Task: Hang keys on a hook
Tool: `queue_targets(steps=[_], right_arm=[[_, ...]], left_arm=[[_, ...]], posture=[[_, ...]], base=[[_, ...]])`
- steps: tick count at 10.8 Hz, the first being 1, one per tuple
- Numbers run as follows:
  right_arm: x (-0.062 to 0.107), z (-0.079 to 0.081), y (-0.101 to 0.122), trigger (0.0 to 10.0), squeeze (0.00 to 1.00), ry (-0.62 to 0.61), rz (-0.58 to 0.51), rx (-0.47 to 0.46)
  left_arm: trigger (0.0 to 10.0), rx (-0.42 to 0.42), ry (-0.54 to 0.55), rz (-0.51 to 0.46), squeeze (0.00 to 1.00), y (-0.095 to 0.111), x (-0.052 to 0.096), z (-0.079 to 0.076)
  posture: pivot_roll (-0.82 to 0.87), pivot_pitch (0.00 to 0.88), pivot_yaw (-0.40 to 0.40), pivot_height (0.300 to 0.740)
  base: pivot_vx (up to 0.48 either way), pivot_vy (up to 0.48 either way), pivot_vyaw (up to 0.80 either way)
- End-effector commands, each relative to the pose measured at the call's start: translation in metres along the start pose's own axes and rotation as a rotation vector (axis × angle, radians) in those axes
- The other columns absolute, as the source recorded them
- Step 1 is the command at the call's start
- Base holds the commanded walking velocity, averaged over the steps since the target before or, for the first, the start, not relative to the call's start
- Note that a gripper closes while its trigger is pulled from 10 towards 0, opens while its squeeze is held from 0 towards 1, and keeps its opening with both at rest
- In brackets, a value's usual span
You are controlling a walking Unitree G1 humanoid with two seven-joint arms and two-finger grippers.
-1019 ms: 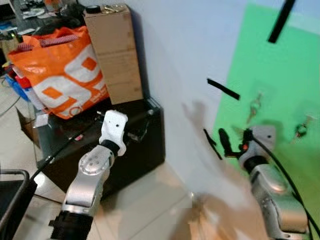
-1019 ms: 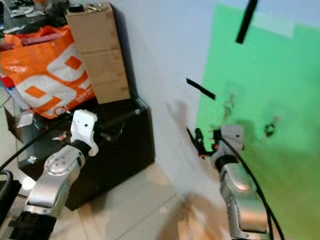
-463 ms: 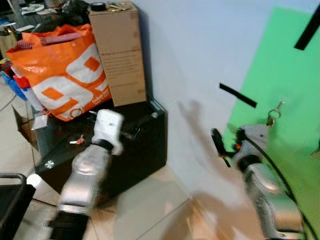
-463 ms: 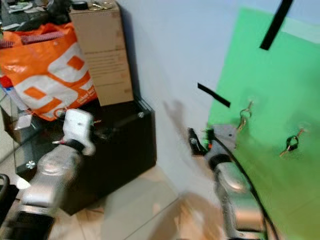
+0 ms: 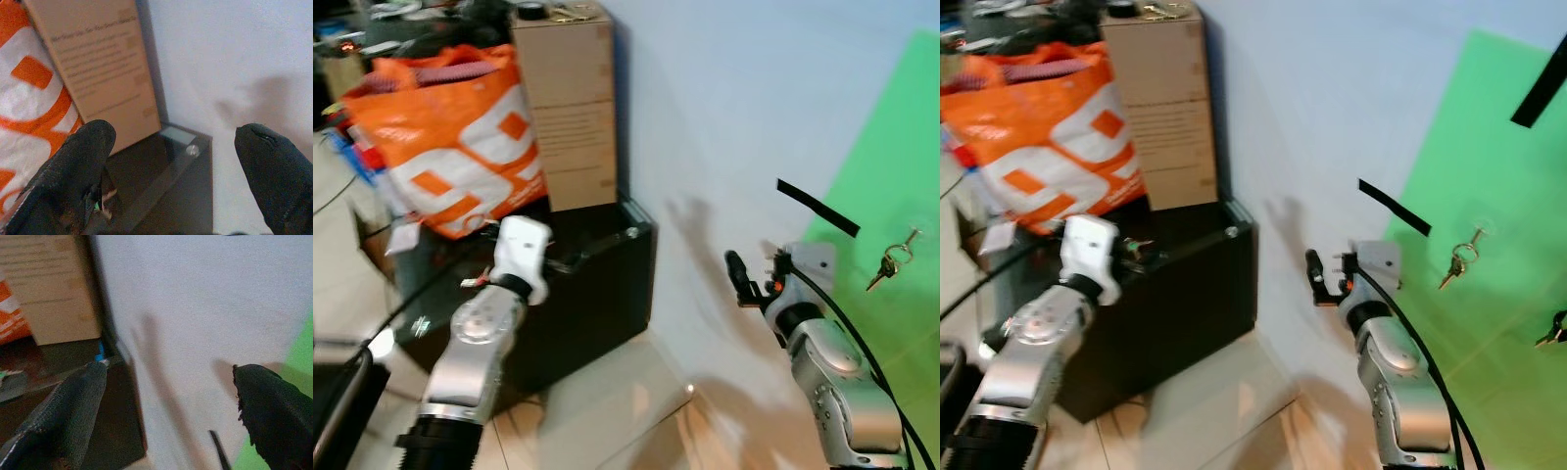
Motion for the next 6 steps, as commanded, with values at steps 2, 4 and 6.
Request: queue_targets(steps=[2, 4, 6], right_arm=[[0.003, -0.012, 0.006, 10.0, 1.00, -0.031, -0.018, 0.022], [0.005, -0.020, 0.008, 10.0, 1.00, -0.054, -0.024, 0.022], [0.006, -0.020, 0.005, 10.0, 1.00, -0.049, -0.011, 0.024]], left_arm=[[10.0, -0.004, -0.033, -0.011, 0.00, 0.004, -0.002, -0.007], [10.0, -0.012, -0.050, -0.015, 0.00, 0.005, -0.003, -0.007], [10.0, -0.015, -0.050, -0.018, 0.00, 0.006, -0.002, -0.006]], posture=[[-0.16, 0.000, 0.068, 0.740], [-0.15, 0.000, 0.068, 0.740], [-0.14, 0.000, 0.058, 0.740]], base=[[0.321, 0.000, 0.00], [0.317, 0.000, 0.00], [0.328, 0.000, 0.00]])
Point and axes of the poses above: a point about 5 cm out from each wrist's last joint towards the gripper, its own x axis pointing back from the gripper into the wrist, its own y axis along the axis of the wrist's last joint, z = x × y, the point moved 4 cm from there along -x, pointing out of the wrist towards the gripper, and after that the axes turned 14 degrees about -x, right-handed, at the moved point
